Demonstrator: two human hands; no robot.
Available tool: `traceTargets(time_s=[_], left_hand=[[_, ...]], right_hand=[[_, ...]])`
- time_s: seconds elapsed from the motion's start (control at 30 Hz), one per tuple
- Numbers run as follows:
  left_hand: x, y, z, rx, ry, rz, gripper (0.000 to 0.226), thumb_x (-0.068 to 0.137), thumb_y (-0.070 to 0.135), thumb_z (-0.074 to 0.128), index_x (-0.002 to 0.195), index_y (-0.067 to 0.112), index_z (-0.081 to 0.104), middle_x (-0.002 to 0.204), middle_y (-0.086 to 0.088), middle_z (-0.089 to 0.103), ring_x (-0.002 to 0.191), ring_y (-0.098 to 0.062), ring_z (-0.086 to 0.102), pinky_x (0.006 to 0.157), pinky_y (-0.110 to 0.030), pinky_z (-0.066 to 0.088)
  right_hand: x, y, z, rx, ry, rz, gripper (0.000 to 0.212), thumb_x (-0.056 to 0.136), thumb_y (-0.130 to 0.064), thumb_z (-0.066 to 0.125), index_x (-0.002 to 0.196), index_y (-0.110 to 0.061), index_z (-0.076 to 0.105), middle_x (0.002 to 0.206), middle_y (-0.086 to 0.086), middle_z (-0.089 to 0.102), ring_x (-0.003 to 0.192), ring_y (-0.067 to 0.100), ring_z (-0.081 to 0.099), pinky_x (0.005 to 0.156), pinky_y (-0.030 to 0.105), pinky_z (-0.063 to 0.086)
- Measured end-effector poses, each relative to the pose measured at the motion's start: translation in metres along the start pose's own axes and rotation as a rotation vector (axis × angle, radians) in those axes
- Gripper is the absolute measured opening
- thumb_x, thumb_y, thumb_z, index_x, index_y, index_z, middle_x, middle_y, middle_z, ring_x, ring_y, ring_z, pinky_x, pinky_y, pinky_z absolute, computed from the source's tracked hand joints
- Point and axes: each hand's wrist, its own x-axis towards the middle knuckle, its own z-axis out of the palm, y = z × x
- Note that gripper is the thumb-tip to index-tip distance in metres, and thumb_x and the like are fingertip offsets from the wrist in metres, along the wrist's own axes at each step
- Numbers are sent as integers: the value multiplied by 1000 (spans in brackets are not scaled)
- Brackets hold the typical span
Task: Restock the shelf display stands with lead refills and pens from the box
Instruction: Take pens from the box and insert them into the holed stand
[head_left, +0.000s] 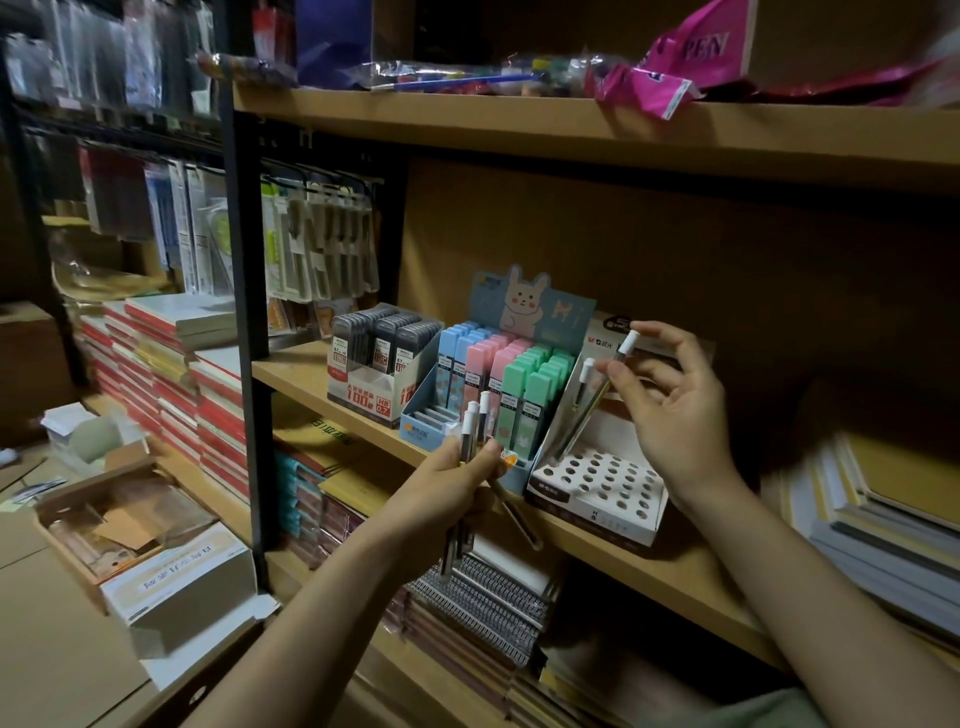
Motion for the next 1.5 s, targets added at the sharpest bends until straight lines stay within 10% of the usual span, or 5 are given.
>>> traceTargets(time_s=[0.23,0.5,1.5], left_hand=[[4,6,-5,-411,-155,-107,28,84,22,39,109,10,45,74,-2,50,47,-9,33,41,-21,34],[-1,2,-8,-177,-163,-101,24,98,25,47,113,6,50,91,-9,49,66,-12,52,64,-27,42],[-4,-2,0,69,-75,76,28,100,26,47,99,8,67,62,7,56,54,-5,44,52,-17,39]], right_hand=[[4,14,-6,-198,68,-117,38,89,-9,68,118,-30,54,92,-28,68,83,2,70,68,13,54],[4,25,-2,-304,59,-187,40,91,-11,67,119,-36,54,95,-13,68,88,-2,68,69,12,53],[12,41,5,-428,40,-192,39,89,-15,67,120,-36,54,95,-23,60,88,-1,65,67,20,56]])
